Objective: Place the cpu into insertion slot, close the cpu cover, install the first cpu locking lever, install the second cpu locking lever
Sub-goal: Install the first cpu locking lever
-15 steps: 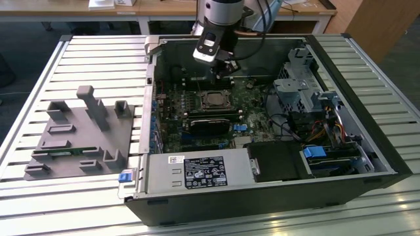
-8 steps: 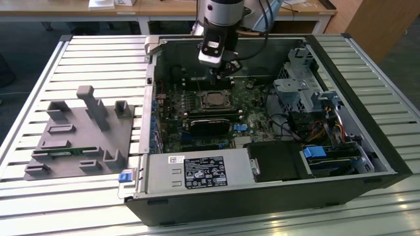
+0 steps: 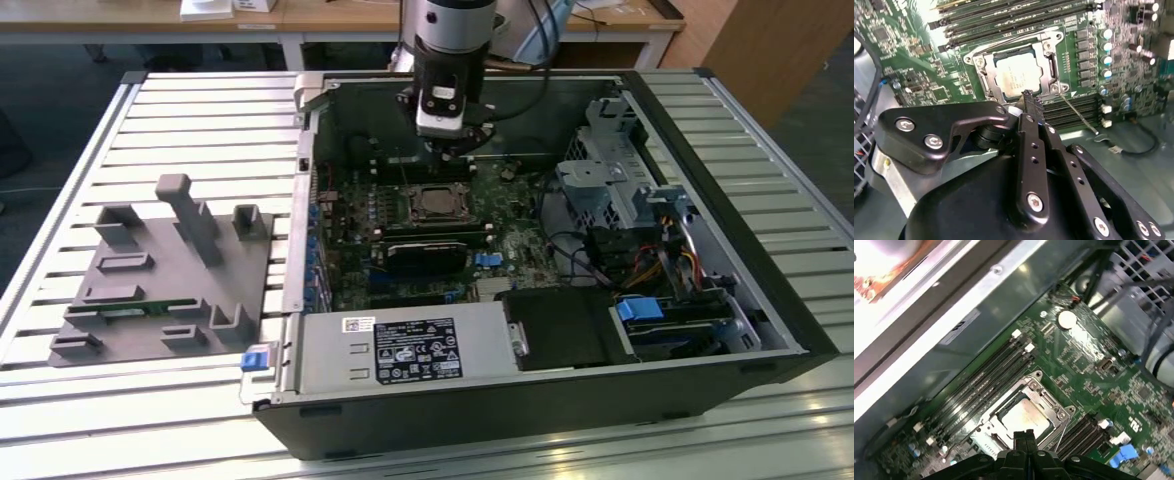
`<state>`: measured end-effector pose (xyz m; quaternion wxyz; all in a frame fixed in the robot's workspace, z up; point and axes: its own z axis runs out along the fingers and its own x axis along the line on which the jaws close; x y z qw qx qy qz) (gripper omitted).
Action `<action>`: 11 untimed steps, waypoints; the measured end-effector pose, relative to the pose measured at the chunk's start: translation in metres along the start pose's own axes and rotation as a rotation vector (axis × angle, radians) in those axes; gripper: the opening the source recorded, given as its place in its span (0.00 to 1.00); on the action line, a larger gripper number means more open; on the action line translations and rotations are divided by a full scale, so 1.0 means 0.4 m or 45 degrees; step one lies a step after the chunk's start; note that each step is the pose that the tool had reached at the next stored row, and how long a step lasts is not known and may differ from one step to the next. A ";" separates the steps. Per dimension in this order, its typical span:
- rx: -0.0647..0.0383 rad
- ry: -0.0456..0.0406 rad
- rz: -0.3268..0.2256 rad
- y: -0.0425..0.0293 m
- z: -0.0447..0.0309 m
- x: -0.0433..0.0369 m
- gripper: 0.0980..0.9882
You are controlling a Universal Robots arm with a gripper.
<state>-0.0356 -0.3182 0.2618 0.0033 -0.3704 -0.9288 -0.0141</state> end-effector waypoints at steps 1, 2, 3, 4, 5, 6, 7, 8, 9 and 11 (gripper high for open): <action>0.000 0.001 -0.025 0.000 0.000 0.000 0.01; 0.001 0.001 -0.046 0.000 0.000 0.000 0.01; 0.001 0.002 -0.071 0.000 0.000 0.000 0.01; 0.002 0.002 -0.094 0.000 0.000 0.000 0.01; 0.002 0.003 -0.116 0.000 0.001 0.000 0.01; 0.002 0.003 -0.139 0.000 0.001 0.000 0.01; 0.003 0.004 -0.162 0.000 0.001 0.000 0.01; 0.003 0.004 -0.185 0.000 0.001 0.000 0.01; 0.004 0.005 -0.209 0.000 0.001 0.000 0.01; 0.004 0.006 -0.255 0.000 0.001 0.000 0.01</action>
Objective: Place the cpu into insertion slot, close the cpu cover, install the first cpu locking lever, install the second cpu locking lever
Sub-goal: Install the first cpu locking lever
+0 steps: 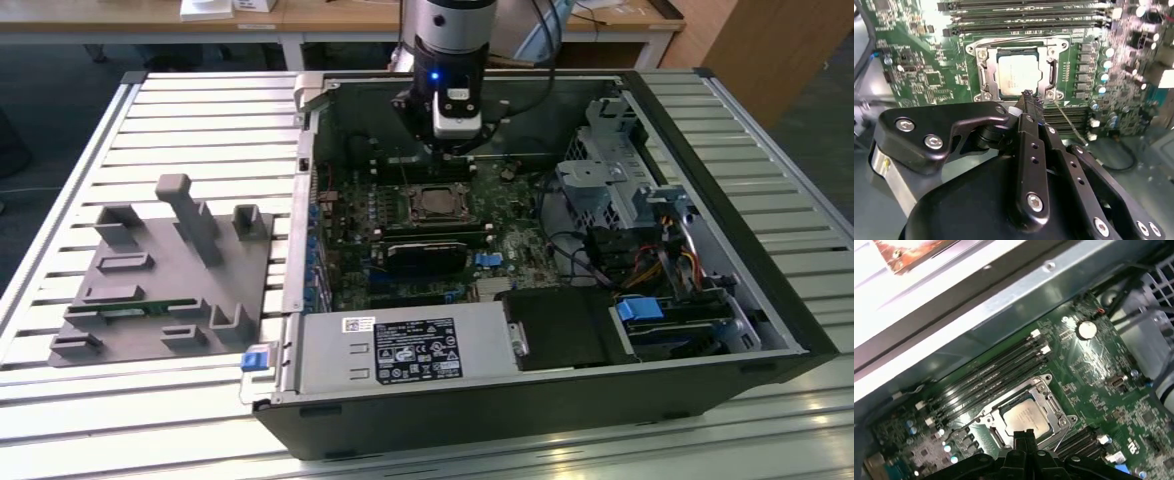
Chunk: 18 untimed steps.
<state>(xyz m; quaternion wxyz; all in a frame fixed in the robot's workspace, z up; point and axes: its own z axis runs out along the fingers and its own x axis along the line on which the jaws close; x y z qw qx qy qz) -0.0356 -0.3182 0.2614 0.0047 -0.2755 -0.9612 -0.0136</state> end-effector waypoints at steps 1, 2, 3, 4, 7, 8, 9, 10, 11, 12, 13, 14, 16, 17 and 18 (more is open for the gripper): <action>0.000 0.001 -0.023 0.000 0.000 0.000 0.01; 0.001 0.001 -0.046 0.000 0.000 0.000 0.01; 0.001 0.002 -0.068 0.000 0.000 0.000 0.01; 0.001 0.002 -0.090 0.000 0.000 0.000 0.01; 0.003 0.004 -0.158 0.000 0.000 0.000 0.01; 0.003 0.004 -0.176 0.000 0.000 0.000 0.01; 0.003 0.005 -0.193 0.000 0.000 0.000 0.01; 0.003 0.005 -0.210 0.000 0.000 0.000 0.01; 0.004 0.005 -0.228 0.000 0.000 0.000 0.01; 0.004 0.006 -0.247 0.000 0.001 0.000 0.01; 0.004 0.006 -0.264 0.000 0.001 0.000 0.01; 0.005 0.007 -0.281 0.000 0.001 0.000 0.01; 0.005 0.007 -0.316 0.000 0.001 0.000 0.01; 0.005 0.008 -0.335 0.000 0.001 0.000 0.01; 0.006 0.008 -0.353 0.000 0.001 0.000 0.01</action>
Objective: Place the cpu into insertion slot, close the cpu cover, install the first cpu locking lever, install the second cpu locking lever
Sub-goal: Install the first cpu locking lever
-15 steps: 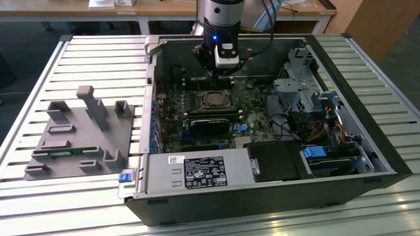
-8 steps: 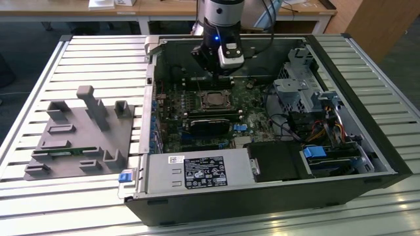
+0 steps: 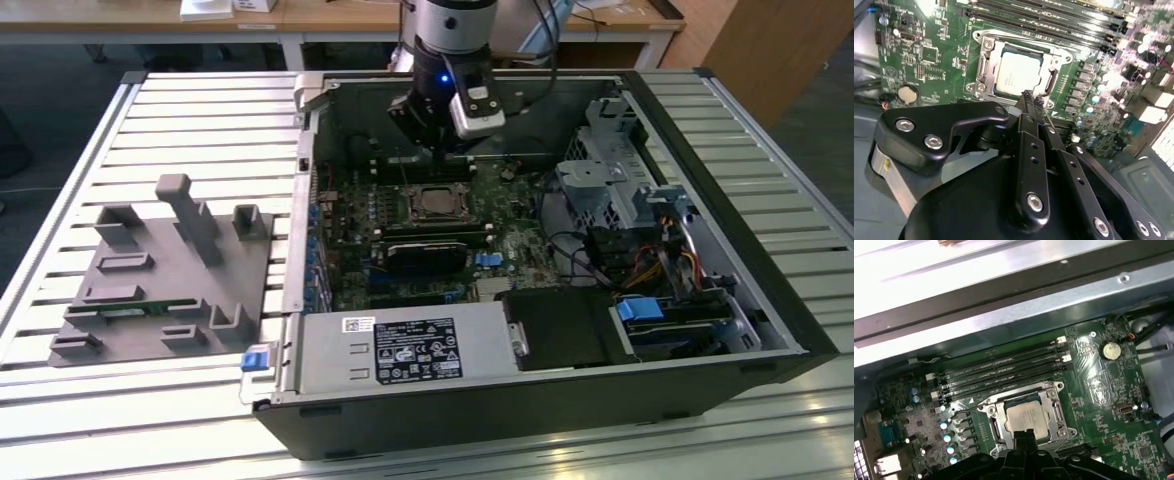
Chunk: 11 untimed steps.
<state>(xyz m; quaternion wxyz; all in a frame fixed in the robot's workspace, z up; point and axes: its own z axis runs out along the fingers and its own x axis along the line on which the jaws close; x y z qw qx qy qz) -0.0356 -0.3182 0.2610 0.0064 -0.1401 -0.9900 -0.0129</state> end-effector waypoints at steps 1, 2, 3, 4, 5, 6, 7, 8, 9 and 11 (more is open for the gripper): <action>0.000 0.000 -0.015 0.000 0.000 0.000 0.01; -0.001 0.000 -0.020 -0.001 0.000 0.000 0.01; -0.003 0.000 -0.020 -0.001 0.001 0.000 0.01; -0.004 -0.001 -0.020 -0.001 0.001 0.000 0.01; -0.005 -0.002 -0.020 -0.001 0.001 0.001 0.01; -0.007 -0.003 -0.022 -0.002 0.001 0.003 0.01; -0.010 -0.003 -0.027 -0.002 0.001 0.004 0.01; -0.015 -0.002 -0.035 -0.002 0.002 0.004 0.01; -0.017 -0.001 -0.042 -0.002 0.002 0.005 0.01; -0.020 -0.003 -0.055 -0.002 0.002 0.005 0.01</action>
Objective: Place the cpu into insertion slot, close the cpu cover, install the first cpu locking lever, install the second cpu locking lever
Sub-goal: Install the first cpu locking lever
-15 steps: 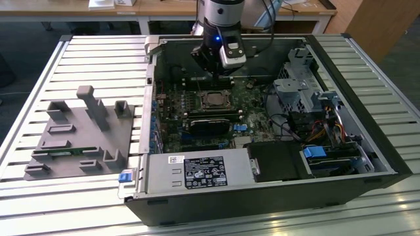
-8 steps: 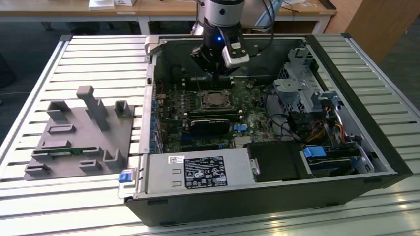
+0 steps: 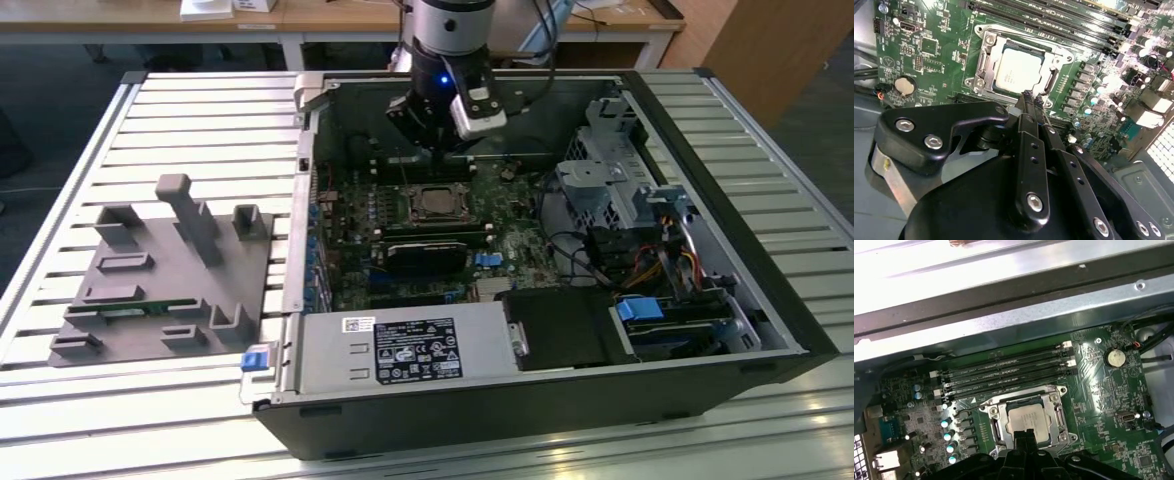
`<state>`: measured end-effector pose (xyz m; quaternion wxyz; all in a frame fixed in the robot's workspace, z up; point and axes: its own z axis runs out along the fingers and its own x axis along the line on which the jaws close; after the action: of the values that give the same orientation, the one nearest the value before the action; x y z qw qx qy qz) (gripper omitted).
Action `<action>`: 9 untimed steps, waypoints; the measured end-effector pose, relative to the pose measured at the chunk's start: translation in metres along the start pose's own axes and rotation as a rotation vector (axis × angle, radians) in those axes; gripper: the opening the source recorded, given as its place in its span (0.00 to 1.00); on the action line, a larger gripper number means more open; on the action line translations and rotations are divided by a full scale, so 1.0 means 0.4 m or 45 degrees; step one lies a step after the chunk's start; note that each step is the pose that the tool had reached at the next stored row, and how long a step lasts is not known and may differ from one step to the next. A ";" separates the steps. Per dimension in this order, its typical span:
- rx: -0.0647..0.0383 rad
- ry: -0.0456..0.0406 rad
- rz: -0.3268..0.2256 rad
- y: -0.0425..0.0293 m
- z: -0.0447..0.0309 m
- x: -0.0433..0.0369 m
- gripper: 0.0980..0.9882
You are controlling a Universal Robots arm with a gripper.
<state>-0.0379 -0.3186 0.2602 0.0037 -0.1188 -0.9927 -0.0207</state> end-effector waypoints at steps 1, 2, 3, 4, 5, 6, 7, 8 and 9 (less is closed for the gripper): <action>-0.001 -0.002 -0.007 0.000 0.000 0.000 0.01; -0.003 -0.009 -0.012 0.000 0.000 0.001 0.01; -0.006 -0.020 -0.014 -0.001 0.000 0.001 0.01; -0.009 -0.035 -0.016 -0.001 0.000 0.003 0.01; -0.013 -0.053 -0.018 -0.001 0.000 0.005 0.01; -0.016 -0.065 -0.020 -0.002 0.000 0.006 0.01; -0.017 -0.069 -0.026 -0.002 0.001 0.006 0.01; -0.018 -0.069 -0.041 -0.002 0.002 0.006 0.01; -0.018 -0.068 -0.064 -0.002 0.002 0.006 0.01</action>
<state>-0.0404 -0.3186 0.2594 -0.0241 -0.0943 -0.9949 -0.0247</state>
